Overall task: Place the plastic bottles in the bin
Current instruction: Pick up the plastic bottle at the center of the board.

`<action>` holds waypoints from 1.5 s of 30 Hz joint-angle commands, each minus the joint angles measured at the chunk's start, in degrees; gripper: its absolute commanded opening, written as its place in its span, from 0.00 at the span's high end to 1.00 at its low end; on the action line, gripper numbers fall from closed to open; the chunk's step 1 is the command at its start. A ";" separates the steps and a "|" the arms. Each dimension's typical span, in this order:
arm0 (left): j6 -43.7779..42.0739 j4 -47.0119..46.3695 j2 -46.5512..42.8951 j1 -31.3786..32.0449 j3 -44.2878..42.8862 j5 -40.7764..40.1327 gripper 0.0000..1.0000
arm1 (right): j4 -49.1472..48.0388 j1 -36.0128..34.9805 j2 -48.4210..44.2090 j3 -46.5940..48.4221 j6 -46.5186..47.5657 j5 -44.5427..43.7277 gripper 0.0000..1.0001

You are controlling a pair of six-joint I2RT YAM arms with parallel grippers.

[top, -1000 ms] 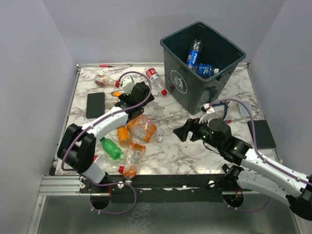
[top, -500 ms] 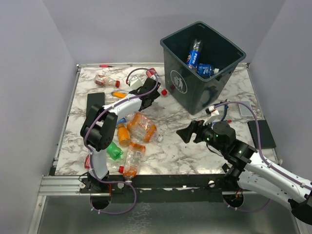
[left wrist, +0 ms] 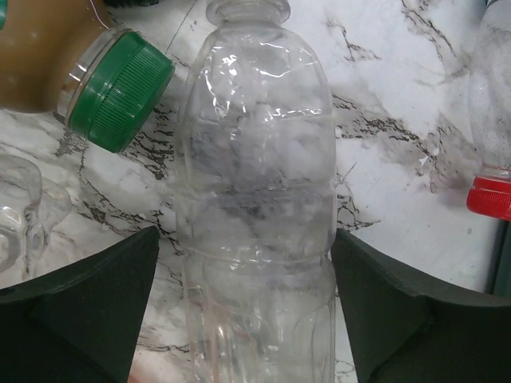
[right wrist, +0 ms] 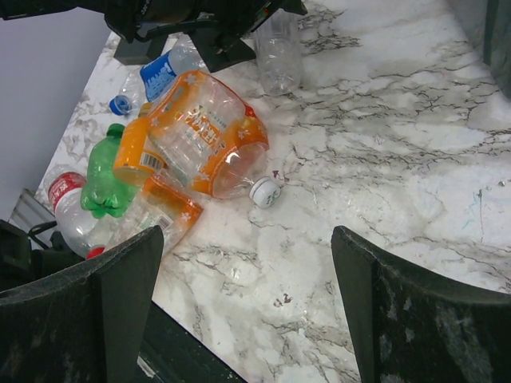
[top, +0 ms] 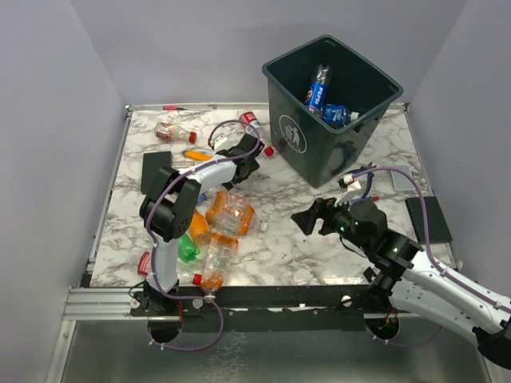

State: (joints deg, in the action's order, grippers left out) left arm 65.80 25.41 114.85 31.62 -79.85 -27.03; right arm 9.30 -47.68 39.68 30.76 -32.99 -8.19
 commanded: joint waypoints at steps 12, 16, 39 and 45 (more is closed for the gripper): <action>-8.12 -0.99 -10.39 0.20 -2.67 2.36 0.47 | 4.88 -0.30 -0.98 4.68 3.28 -3.68 0.11; -19.29 -2.27 -20.12 0.29 -3.69 4.62 0.47 | 7.17 -0.28 -1.46 9.21 6.79 -3.07 0.11; -60.49 -54.39 -77.86 6.72 52.48 43.92 0.55 | -13.14 -0.28 13.75 28.29 8.18 17.69 0.07; -61.28 -59.36 -81.91 9.29 58.62 39.43 0.60 | -16.21 -0.31 19.64 31.07 5.50 17.76 0.07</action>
State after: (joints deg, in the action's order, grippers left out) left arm 6.59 -27.22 34.96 39.31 -23.86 16.08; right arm -2.44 -47.68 56.58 58.52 -25.45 8.05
